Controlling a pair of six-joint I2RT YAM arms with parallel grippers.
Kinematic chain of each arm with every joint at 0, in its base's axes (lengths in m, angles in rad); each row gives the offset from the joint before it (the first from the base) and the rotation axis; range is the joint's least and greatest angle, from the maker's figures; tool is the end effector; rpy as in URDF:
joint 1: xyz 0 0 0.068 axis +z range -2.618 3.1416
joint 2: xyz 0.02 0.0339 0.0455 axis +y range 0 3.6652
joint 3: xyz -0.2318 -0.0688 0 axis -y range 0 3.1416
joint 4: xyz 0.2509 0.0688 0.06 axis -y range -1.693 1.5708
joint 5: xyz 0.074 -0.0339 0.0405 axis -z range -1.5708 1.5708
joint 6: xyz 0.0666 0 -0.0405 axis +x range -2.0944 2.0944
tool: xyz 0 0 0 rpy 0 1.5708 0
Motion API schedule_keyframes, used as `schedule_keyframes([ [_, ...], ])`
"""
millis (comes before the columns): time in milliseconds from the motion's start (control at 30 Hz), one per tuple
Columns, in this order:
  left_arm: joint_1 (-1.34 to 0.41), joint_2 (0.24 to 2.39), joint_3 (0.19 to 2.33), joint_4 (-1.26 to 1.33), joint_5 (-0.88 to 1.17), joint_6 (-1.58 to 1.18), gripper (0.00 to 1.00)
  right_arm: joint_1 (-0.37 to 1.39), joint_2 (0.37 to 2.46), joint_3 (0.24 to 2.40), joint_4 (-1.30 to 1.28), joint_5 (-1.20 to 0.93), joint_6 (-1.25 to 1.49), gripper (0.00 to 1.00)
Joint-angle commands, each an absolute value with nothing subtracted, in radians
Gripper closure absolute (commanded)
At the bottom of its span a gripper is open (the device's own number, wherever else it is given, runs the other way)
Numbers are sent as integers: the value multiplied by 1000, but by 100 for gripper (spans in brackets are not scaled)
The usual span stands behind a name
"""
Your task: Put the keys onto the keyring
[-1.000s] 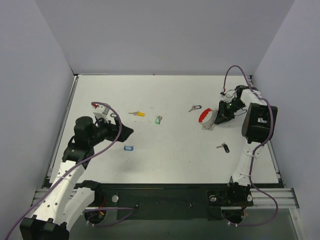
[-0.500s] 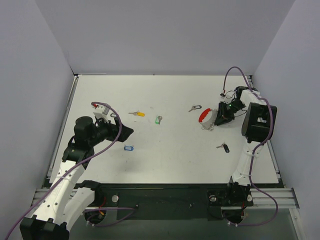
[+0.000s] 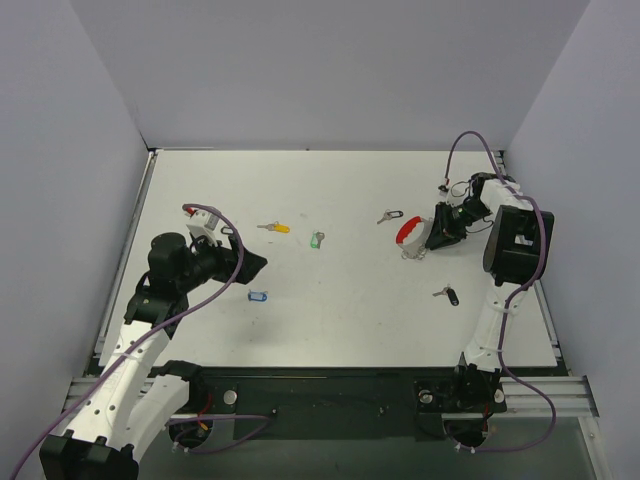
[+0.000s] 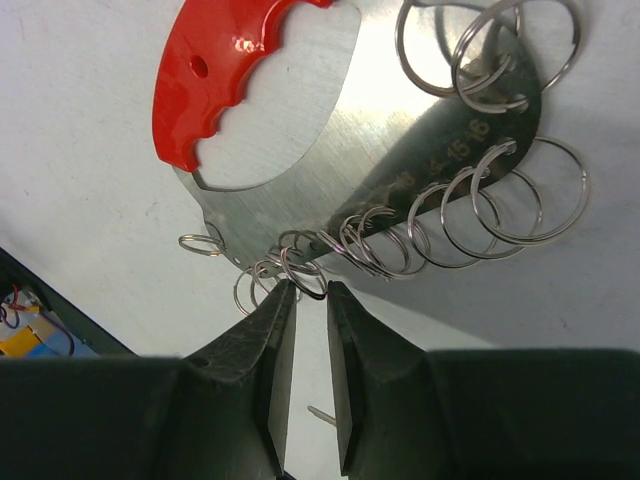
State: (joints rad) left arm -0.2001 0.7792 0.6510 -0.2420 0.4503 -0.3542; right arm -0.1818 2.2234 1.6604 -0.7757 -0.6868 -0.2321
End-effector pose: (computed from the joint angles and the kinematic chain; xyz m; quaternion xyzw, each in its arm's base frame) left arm 0.2260 -0.0754 0.2554 0.0638 0.8117 -0.3279 0.4792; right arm 0.4343 -0.0369 0.0924 -0.0625 0.9340 0.3049 0.1754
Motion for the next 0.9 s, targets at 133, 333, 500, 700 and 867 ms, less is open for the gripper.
schedule_keyframes([
  [133, -198, 775, 661, -199, 469, -336, 0, -170, 2201, 1658, -830, -706, -256, 83],
  [333, -196, 773, 660, -198, 469, -336, 0, -158, 2200, 1666, -827, -680, -258, 79],
  [500, -195, 775, 660, -198, 472, -337, 0, -137, 2212, 1681, -825, -638, -264, 78],
  [700, -196, 773, 658, -198, 469, -337, 0, -124, 2206, 1681, -824, -617, -276, 87],
  [867, -196, 775, 658, -195, 474, -336, 6, -123, 2186, 1674, -819, -607, -285, 95],
])
